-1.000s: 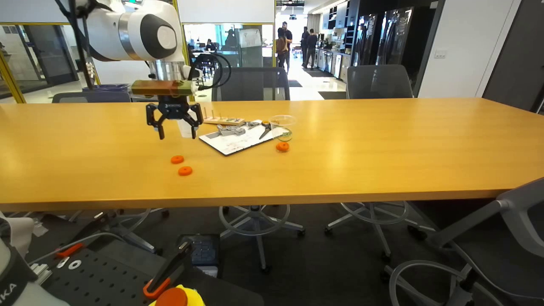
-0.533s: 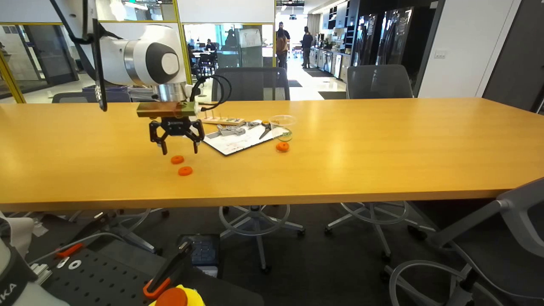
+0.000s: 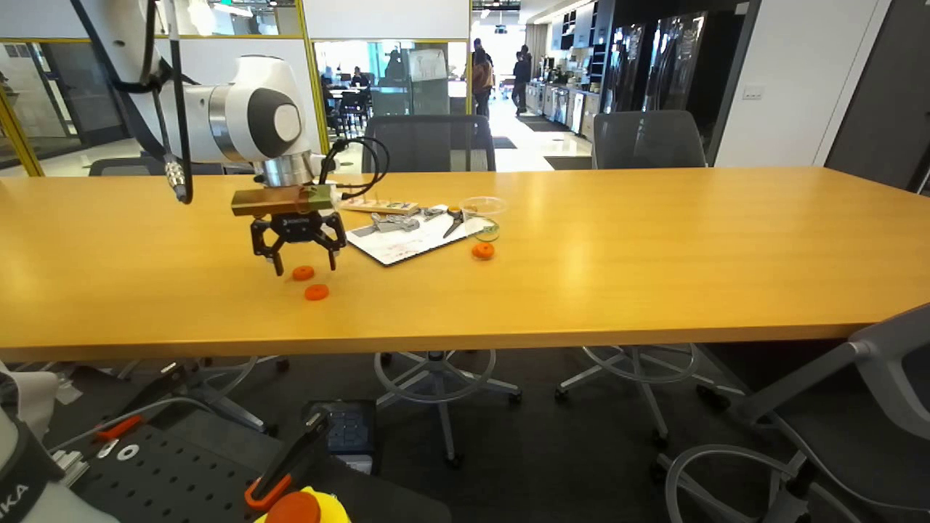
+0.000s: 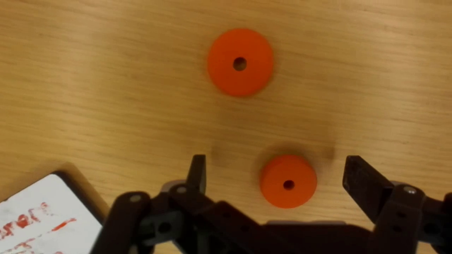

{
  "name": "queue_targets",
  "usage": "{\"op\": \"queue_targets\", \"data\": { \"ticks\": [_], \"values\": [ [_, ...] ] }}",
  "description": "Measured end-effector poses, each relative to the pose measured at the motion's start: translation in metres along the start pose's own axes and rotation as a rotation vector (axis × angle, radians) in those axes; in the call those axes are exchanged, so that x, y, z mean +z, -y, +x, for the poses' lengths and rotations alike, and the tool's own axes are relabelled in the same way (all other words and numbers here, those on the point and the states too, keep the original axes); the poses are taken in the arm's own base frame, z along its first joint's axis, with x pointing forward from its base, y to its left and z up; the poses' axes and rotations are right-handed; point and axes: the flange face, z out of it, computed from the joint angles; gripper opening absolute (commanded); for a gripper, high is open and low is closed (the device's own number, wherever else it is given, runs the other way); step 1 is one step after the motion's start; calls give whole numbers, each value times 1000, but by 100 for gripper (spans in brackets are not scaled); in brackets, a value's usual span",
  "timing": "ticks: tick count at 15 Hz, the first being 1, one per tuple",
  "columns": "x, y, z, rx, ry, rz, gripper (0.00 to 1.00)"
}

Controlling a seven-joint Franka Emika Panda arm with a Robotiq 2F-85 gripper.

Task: Put the orange rings inside the clear cup, put the blue ring inside the white cup

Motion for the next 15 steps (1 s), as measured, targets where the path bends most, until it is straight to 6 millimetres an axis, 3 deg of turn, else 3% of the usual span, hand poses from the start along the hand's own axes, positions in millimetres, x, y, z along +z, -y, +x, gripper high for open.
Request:
{"op": "queue_targets", "data": {
  "ticks": [9, 10, 11, 15],
  "values": [
    [5, 8, 4, -19, -18, -1, 100],
    [6, 8, 4, -19, -18, 0, 75],
    [7, 9, 4, -20, -19, 1, 72],
    [7, 10, 6, -23, -29, 0, 43]
  ]
}}
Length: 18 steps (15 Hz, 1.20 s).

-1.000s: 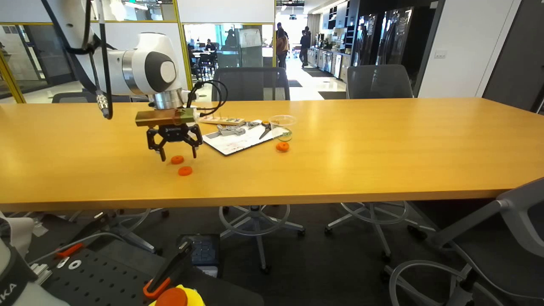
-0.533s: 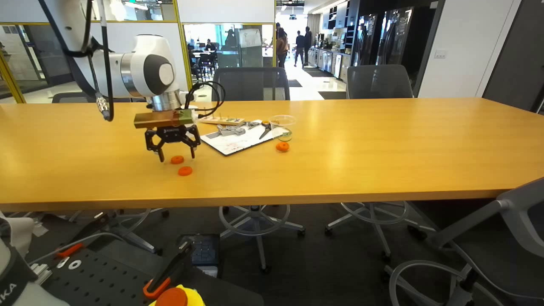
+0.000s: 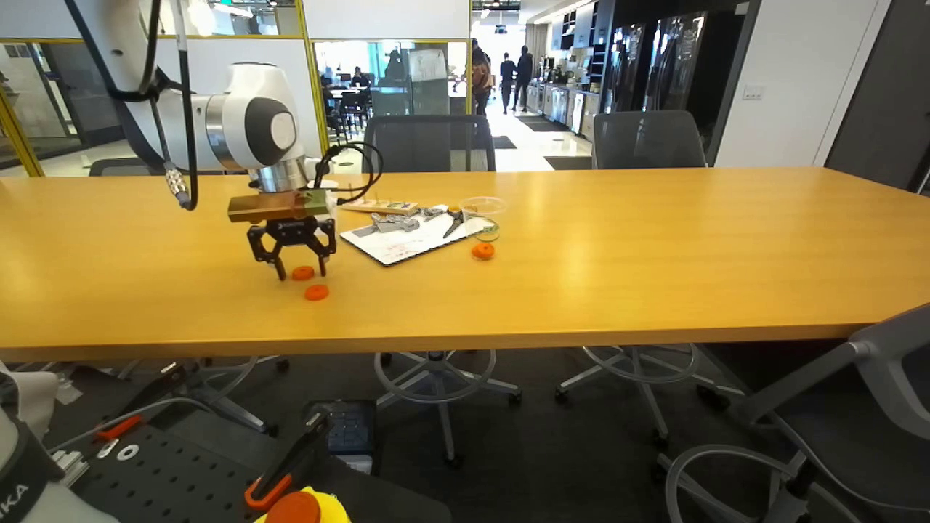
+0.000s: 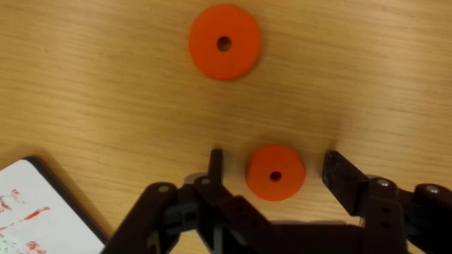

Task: Put the orange rings inside the clear cup, put the blue ring inside the white cup

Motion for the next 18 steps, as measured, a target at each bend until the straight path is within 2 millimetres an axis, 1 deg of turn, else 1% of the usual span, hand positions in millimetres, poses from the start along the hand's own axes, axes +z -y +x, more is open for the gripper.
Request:
{"op": "queue_targets", "data": {
  "ticks": [3, 5, 7, 9, 11, 12, 18],
  "values": [
    [-4, 1, 3, 2, -10, -4, 19],
    [-8, 1, 4, 7, -14, -8, 21],
    [-7, -3, 2, 16, -12, -13, 21],
    [-9, -13, 0, 38, -13, -28, 21],
    [-20, -33, 0, 81, -34, -46, 21],
    [-30, -47, 0, 114, -54, -54, 21],
    [-110, -148, -12, 329, -179, -99, 21]
  ]
}}
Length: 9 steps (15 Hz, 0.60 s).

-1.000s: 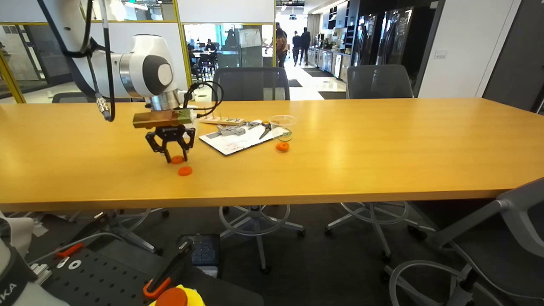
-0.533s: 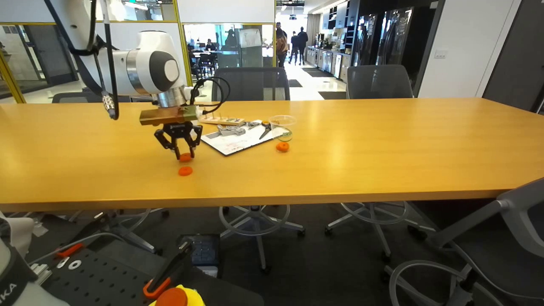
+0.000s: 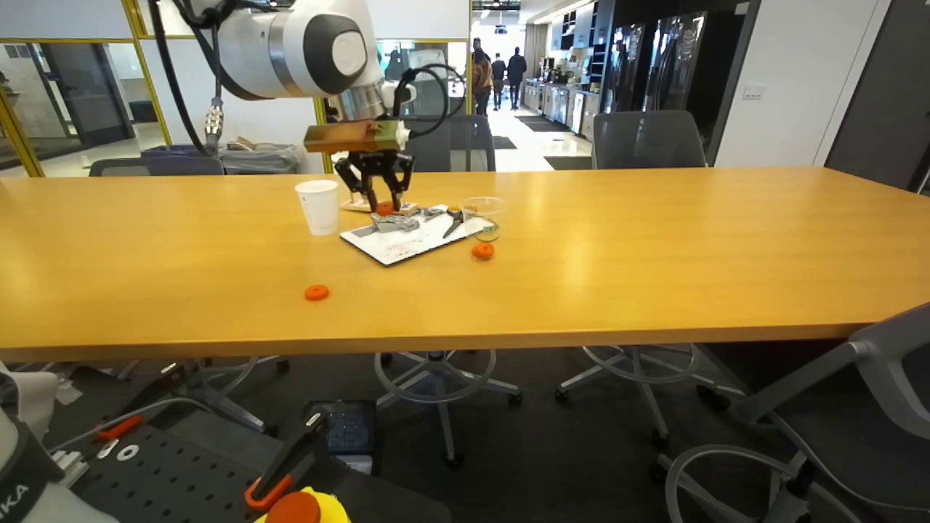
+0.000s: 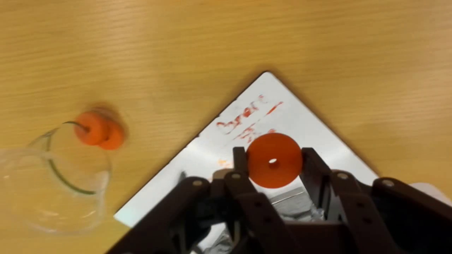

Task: Put the orange rings inside the clear cup, put the blue ring inside the white cup

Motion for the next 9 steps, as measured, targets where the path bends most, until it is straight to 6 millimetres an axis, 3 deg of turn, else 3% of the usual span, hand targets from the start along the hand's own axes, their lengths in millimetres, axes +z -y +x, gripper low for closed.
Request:
{"op": "queue_targets", "data": {
  "ticks": [5, 9],
  "values": [
    [-33, -71, 15, 139, -64, -69, 21],
    [-38, -108, 19, 246, -82, -112, 21]
  ]
}}
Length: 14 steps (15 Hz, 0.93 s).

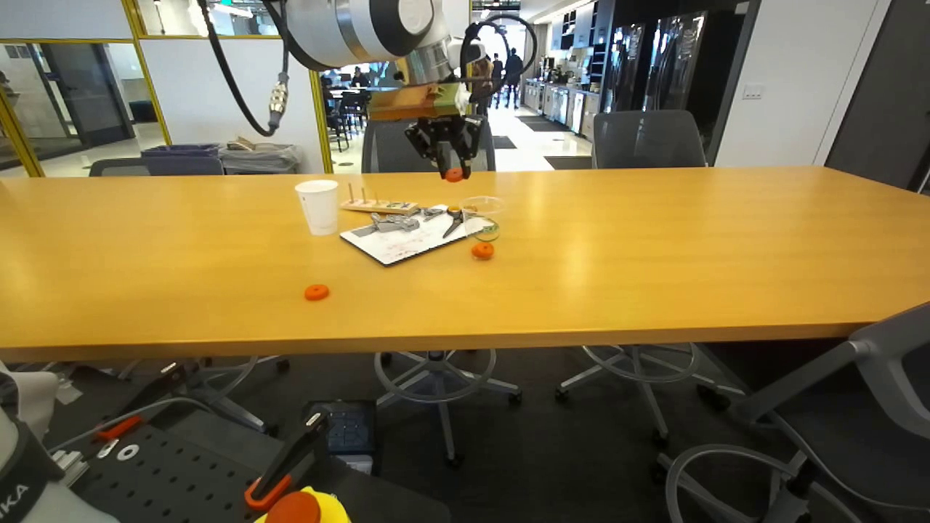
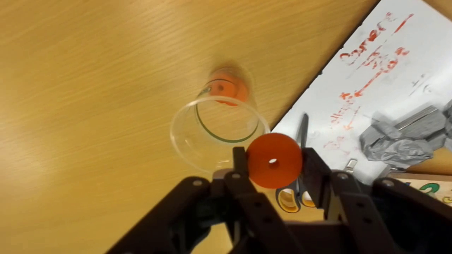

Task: Put the orange rings inside the clear cup, put the blue ring inside the white cup

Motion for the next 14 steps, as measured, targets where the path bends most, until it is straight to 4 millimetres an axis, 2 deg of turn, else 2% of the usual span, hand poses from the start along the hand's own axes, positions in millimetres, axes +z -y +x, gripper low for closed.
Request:
{"op": "queue_targets", "data": {
  "ticks": [4, 13, 14],
  "values": [
    [17, -17, 8, 62, 11, -24, 21],
    [62, -30, 20, 115, 46, -44, 21],
    [65, -31, 21, 121, 48, -47, 67]
  ]
}}
